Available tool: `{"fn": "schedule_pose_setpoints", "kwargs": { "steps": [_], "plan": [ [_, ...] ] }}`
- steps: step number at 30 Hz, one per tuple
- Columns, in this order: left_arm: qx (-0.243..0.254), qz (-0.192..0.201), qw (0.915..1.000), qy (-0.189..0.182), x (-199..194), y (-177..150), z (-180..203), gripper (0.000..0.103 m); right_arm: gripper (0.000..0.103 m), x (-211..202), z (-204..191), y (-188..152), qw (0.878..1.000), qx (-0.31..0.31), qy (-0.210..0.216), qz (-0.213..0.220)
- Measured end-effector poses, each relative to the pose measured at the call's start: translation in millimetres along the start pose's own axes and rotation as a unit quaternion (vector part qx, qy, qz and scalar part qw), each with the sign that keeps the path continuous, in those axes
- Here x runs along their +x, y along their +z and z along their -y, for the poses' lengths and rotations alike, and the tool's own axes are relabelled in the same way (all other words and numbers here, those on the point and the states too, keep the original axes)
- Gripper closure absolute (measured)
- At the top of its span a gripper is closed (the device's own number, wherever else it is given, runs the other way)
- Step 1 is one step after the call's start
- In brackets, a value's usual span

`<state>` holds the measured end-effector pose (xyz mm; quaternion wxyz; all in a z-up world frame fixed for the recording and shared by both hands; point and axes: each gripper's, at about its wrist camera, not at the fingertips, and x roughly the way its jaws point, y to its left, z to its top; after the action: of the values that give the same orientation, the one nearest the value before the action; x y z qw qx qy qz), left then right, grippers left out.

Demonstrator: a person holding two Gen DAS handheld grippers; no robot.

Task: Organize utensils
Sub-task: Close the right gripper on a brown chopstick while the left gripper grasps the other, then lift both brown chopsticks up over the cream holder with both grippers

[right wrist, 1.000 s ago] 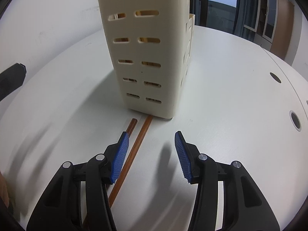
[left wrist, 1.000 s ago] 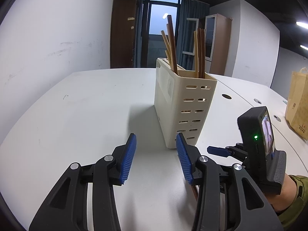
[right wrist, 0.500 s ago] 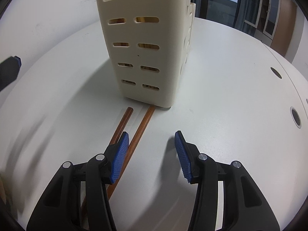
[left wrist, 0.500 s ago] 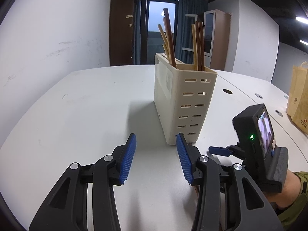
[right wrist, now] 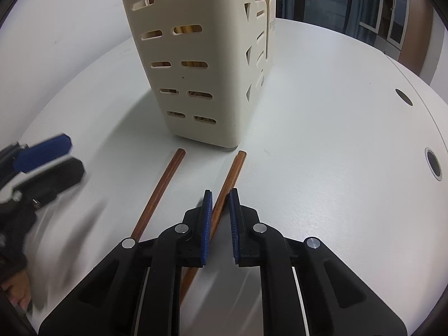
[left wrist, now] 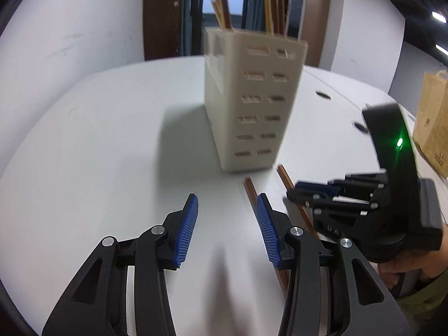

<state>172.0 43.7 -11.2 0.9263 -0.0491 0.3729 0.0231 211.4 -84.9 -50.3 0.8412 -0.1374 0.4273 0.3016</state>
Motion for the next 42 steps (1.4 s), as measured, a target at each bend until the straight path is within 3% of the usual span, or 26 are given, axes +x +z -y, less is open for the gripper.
{"fn": "schedule_pose_setpoints", "kwargs": {
  "steps": [7, 13, 15, 19, 25, 27, 42],
  "plan": [
    [0.007, -0.055, 0.9983, -0.019, 25, -8, 15, 0.060, 0.095, -4, 1, -3, 1.000, 0.004, 0.008, -0.003],
    [0.022, -0.079, 0.9964, -0.021, 37, -14, 27, 0.060, 0.095, -7, 3, -4, 1.000, 0.003, 0.009, -0.002],
    [0.023, -0.085, 0.9959, -0.019, 41, -16, 28, 0.065, 0.095, -8, 1, -5, 1.000, 0.003, 0.009, -0.002],
    [0.030, -0.082, 0.9961, -0.012, 41, -18, 33, 0.070, 0.095, -10, 0, -6, 1.000, 0.002, 0.007, -0.002],
    [0.042, -0.093, 0.9945, 0.025, 44, -14, 35, 0.092, 0.095, -5, -4, 3, 1.000, -0.002, 0.004, 0.000],
    [0.038, -0.097, 0.9943, 0.025, 45, -12, 32, 0.095, 0.095, -6, -6, 3, 1.000, -0.002, 0.004, 0.000],
    [0.041, -0.092, 0.9945, 0.029, 43, -11, 25, 0.096, 0.095, -6, -4, 7, 1.000, -0.002, 0.001, 0.000]
  ]
}}
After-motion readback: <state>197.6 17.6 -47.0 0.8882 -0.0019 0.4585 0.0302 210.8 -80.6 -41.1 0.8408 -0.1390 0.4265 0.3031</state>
